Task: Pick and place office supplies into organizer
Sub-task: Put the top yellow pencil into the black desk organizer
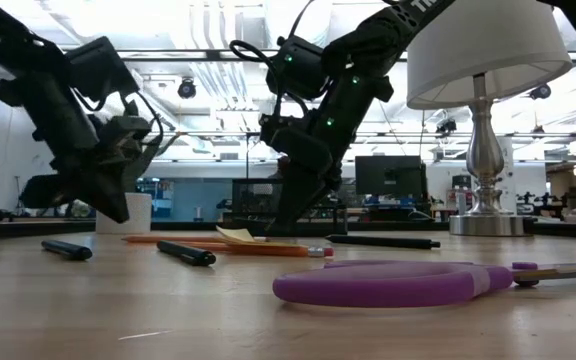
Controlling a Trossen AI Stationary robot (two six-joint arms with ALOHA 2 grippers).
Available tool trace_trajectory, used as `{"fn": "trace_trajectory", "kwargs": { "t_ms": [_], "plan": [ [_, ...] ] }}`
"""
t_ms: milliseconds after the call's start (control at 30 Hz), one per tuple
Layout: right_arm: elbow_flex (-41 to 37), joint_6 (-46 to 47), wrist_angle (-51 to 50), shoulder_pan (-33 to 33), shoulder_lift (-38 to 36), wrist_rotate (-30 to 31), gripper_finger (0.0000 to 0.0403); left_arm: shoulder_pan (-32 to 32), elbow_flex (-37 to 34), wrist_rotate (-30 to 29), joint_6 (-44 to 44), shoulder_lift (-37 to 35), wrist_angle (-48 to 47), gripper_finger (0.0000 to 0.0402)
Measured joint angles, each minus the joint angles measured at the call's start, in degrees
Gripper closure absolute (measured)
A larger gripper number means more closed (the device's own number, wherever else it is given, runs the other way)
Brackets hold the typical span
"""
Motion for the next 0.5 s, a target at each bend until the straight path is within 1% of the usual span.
{"fn": "trace_trajectory", "kwargs": {
  "t_ms": [200,367,500],
  "plan": [
    [0.0,0.02,0.0,0.0,0.0,0.02,0.0243,-0.02,-0.07,-0.85,0.15,3.49,1.99,0.0402],
    [0.0,0.18,-0.01,0.0,0.0,0.02,0.0243,-0.03,-0.09,0.49,0.21,5.31,5.43,0.0402],
    [0.0,0.26,-0.01,0.0,0.0,0.02,0.0243,-0.04,-0.09,0.73,0.64,6.09,5.46,0.0402]
  ]
}}
